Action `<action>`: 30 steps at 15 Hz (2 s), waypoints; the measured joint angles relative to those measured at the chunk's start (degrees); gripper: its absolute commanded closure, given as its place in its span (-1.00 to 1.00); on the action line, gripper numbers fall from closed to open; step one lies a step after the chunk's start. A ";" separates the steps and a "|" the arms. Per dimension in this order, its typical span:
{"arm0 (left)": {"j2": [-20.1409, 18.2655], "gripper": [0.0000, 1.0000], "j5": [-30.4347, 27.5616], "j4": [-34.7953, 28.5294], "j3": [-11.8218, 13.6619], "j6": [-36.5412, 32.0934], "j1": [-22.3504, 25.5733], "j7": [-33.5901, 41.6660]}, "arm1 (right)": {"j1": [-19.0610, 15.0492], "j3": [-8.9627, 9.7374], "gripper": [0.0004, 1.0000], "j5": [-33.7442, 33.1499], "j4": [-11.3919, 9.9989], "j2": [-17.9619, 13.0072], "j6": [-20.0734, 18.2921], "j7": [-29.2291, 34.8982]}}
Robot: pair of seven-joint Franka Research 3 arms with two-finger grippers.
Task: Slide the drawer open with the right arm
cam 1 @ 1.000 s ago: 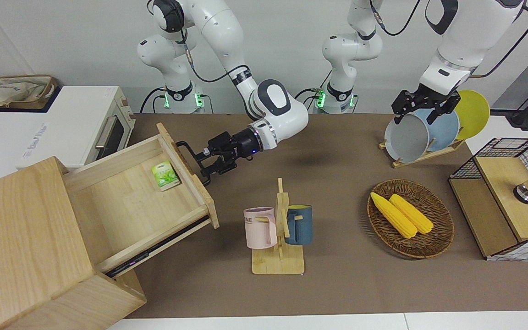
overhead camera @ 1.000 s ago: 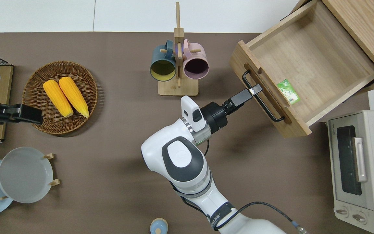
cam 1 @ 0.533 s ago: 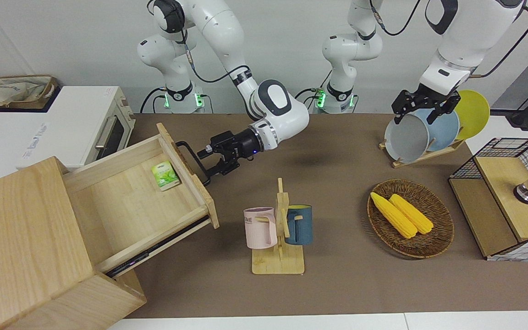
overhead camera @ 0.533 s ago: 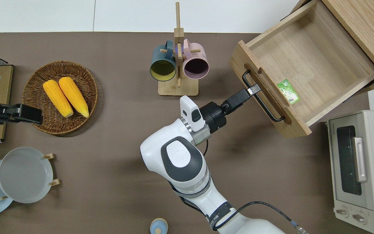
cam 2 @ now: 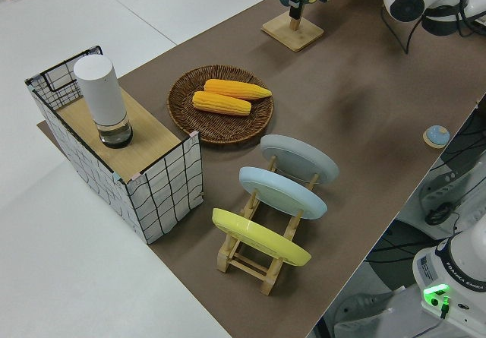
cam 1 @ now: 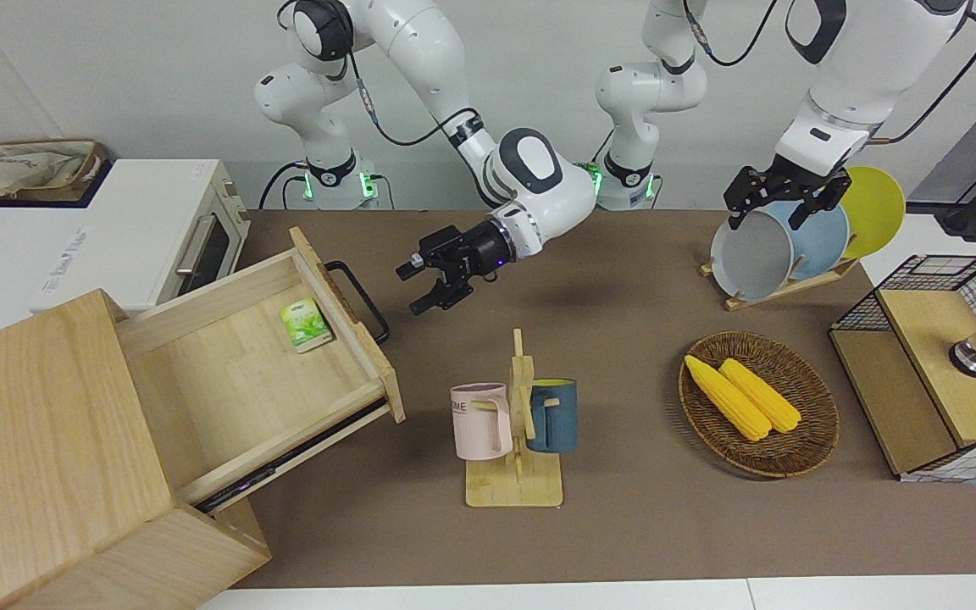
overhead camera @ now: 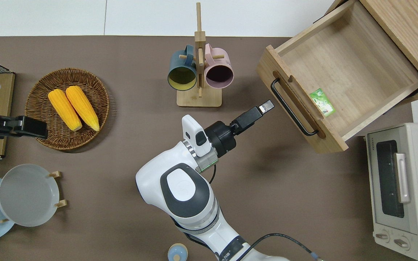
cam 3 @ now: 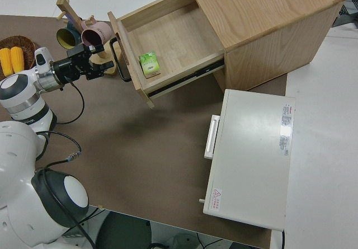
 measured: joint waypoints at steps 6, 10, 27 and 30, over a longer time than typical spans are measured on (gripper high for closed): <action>0.00 -0.99 0.00 0.00 0.00 0.00 0.00 0.00 | 0.00 1.55 -0.97 12.29 8.70 -0.02 -1.13 -0.04; 0.00 -0.99 0.00 0.00 0.00 0.00 0.00 0.00 | -0.37 1.91 -0.96 21.25 13.64 -0.75 -2.02 -0.07; 0.00 -0.99 0.00 0.00 0.00 0.00 0.00 0.00 | -22.07 1.52 -0.97 62.67 15.61 -19.61 -1.00 -5.34; 0.00 -0.99 0.00 0.00 0.00 0.00 0.00 0.00 | -27.41 1.48 -0.97 68.64 15.54 -21.17 0.42 -8.83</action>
